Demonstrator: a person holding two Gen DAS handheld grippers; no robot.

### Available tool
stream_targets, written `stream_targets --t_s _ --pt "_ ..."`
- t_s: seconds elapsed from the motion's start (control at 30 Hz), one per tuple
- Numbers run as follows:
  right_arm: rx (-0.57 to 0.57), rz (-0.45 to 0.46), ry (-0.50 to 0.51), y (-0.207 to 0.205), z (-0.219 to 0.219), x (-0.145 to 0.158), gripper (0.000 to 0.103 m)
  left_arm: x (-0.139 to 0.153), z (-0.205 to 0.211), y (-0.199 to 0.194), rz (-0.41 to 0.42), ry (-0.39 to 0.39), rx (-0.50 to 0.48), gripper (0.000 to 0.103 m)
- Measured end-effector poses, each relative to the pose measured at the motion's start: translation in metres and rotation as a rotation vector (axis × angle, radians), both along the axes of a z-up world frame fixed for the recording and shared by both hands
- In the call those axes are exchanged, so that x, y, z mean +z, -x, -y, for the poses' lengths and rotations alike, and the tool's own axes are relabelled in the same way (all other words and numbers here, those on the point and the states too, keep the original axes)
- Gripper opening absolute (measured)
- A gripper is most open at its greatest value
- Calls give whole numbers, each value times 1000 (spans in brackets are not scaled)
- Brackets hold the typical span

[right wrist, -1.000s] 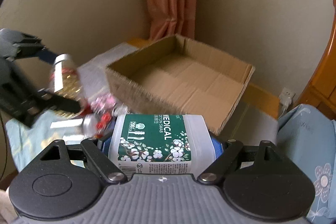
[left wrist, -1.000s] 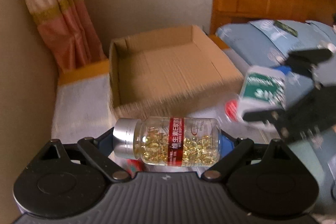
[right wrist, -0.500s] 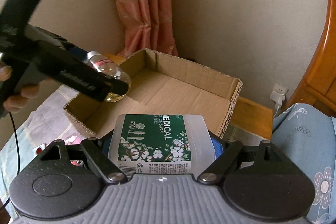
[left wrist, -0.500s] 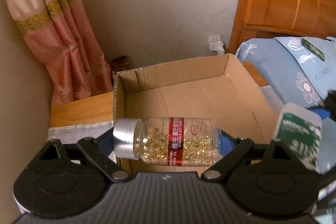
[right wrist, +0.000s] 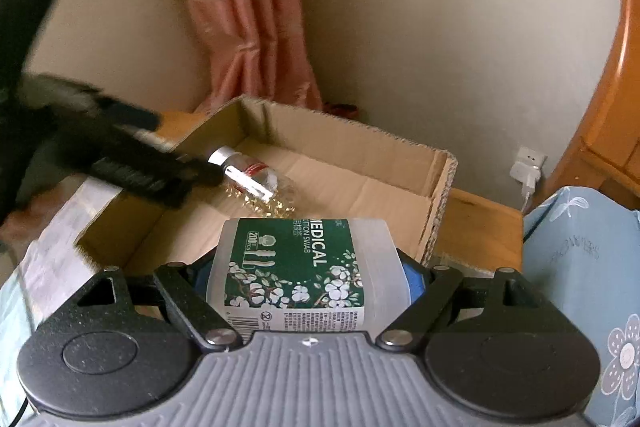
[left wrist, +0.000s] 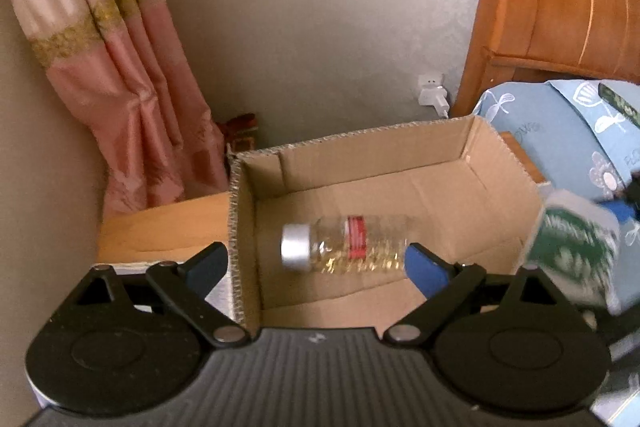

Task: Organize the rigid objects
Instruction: 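Lower the MEDICAL bottle into the box and open the right gripper, then move left gripper to the clear plastic cup while right gripper approaches the mint-green egg case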

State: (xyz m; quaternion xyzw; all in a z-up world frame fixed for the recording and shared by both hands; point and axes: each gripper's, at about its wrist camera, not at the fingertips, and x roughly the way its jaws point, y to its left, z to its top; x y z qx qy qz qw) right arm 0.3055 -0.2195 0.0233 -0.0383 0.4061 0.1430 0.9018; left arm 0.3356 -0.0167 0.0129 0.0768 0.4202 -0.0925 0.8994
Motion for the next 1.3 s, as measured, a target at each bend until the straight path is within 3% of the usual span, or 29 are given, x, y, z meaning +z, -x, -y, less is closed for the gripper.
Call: stream_targets --t_s 0.07,0.13,0.37,0.63,0.87,1.03,1.3 --pt "-39 11 -7 -5 0 0 89 4 -2 6 11 -5 -7 95" --pt "-76 28 -18 -6 0 0 103 8 -5 14 20 -9 -11 96" --pt "-127 48 10 21 -1 12 103 24 -10 46 56 -5 14 96" --pt "-131 93 60 99 -10 18 103 33 -10 113 105 -4 37 100" --pt "-136 81 35 167 -14 -6 103 11 -10 180 125 -44 94 100" --pt "-134 32 -39 200 -21 -32 103 -12 -16 216 102 -17 143 100" --pt "-61 -18 -23 220 -54 -69 103 -44 -29 253 55 37 96 100"
